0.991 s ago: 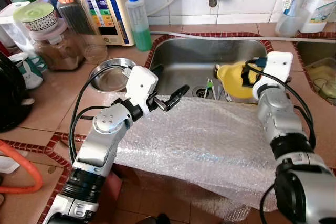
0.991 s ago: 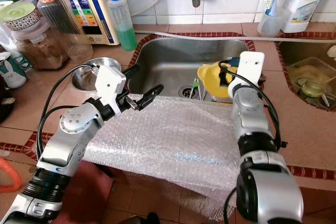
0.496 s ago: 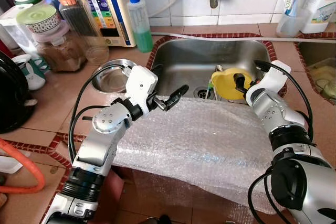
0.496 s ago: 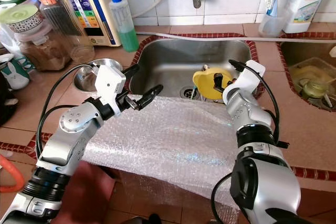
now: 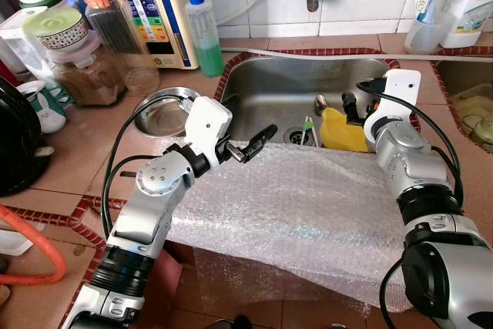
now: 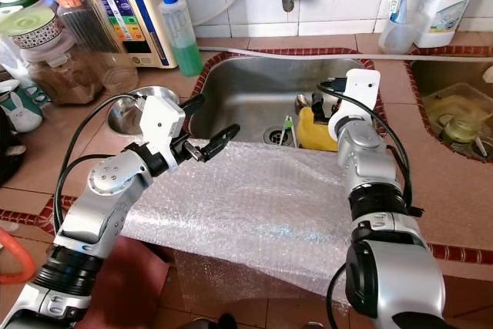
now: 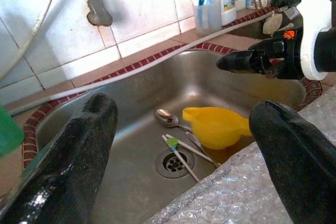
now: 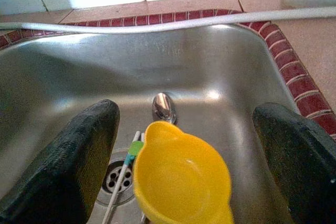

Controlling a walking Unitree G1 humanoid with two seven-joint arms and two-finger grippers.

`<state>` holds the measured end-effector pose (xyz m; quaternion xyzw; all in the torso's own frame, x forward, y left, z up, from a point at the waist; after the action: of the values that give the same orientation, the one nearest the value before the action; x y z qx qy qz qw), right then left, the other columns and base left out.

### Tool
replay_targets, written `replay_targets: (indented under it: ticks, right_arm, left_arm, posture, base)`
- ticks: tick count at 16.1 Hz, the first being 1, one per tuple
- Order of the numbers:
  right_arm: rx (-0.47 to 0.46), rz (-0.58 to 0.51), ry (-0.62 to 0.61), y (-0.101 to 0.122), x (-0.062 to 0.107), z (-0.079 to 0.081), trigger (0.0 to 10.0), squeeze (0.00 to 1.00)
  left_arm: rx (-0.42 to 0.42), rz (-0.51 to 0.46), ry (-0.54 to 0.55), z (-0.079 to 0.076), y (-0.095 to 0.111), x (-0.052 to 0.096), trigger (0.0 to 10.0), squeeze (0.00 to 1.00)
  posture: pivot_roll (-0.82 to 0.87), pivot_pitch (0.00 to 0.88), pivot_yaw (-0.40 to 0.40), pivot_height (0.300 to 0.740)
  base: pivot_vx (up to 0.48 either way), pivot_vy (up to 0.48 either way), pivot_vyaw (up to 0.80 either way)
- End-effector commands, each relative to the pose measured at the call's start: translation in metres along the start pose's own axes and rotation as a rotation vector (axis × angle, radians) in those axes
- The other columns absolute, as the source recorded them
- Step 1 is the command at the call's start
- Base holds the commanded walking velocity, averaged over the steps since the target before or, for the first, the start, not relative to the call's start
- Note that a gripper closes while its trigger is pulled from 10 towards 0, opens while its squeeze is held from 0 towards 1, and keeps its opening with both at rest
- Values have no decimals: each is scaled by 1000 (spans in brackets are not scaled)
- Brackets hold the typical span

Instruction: Kitchen organization

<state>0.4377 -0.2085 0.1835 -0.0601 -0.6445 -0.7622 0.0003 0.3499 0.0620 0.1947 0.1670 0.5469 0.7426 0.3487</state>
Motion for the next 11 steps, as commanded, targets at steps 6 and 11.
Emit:
replay_targets:
  ticks: [6, 11]
  right_arm:
    - [43, -148, 188, 12, 17, 40, 10000, 0]
    - [89, -156, 477, -9, 55, 113, 10000, 0]
  left_arm:
    - [-30, 147, 418, 74, -22, 18, 10000, 0]
    - [107, 309, 822, 135, -54, 59, 10000, 0]
  posture:
    - [-205, 110, 168, 740]
    - [-220, 109, 170, 740]
  base:
    - [0, 0, 0]
    - [0, 0, 0]
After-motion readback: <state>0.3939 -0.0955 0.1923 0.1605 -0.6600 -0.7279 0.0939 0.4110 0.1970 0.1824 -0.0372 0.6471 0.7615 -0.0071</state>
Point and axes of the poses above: a point about 5 cm out from each wrist's last joint towards the gripper, its own x axis pointing back from the gripper into the wrist, its own y axis along the axis of the wrist's last joint, z = x × y, the point moved 4 cm from there along -x, pointing out of the wrist towards the gripper, and after that the axes turned 9 degrees about -x, right-handed, at the moved point
